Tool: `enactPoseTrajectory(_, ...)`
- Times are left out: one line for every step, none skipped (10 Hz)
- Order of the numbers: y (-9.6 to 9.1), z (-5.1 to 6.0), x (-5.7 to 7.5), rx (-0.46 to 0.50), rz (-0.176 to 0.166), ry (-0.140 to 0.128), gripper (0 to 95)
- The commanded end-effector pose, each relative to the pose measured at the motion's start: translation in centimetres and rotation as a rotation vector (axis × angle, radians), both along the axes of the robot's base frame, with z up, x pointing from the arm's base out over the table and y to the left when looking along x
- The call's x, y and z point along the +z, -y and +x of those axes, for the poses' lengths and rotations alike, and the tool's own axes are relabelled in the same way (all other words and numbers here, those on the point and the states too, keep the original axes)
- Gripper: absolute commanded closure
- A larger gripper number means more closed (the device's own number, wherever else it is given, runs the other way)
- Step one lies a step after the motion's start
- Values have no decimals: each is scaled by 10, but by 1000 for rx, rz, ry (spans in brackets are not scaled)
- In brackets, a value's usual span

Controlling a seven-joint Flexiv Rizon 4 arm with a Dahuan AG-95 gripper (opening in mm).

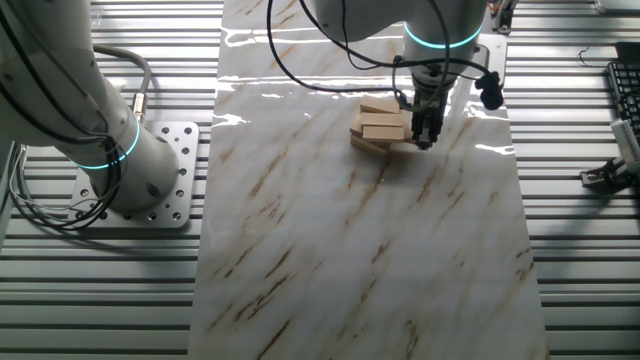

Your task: Play Jenga

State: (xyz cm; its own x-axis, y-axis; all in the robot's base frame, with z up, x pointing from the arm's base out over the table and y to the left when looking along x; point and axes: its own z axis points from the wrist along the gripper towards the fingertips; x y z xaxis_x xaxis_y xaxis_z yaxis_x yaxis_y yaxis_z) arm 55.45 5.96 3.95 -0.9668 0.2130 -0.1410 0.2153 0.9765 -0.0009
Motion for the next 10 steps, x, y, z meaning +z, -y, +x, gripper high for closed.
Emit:
enactPoseTrajectory(0, -2, 0, 0, -1, 1, 950)
enactPoseTrajectory(0, -2, 0, 0, -1, 2, 950)
enactPoseTrajectory(0, -3, -1, 0, 0, 2, 950)
enactPoseTrajectory(0, -4, -1, 1, -1, 3, 950)
enactPoseTrajectory(0, -4, -1, 1, -1, 2, 950)
enactPoseTrajectory(-1, -5, -1, 1, 0, 3, 950)
enactPoseTrajectory(-1, -5, -2, 0, 0, 3, 950)
enactPoseTrajectory(-1, -6, -2, 1, -2, 3, 950)
enactPoseTrajectory(-1, -7, -2, 1, -1, 4, 950)
enactPoseTrajectory(-1, -7, -2, 0, 0, 6, 950)
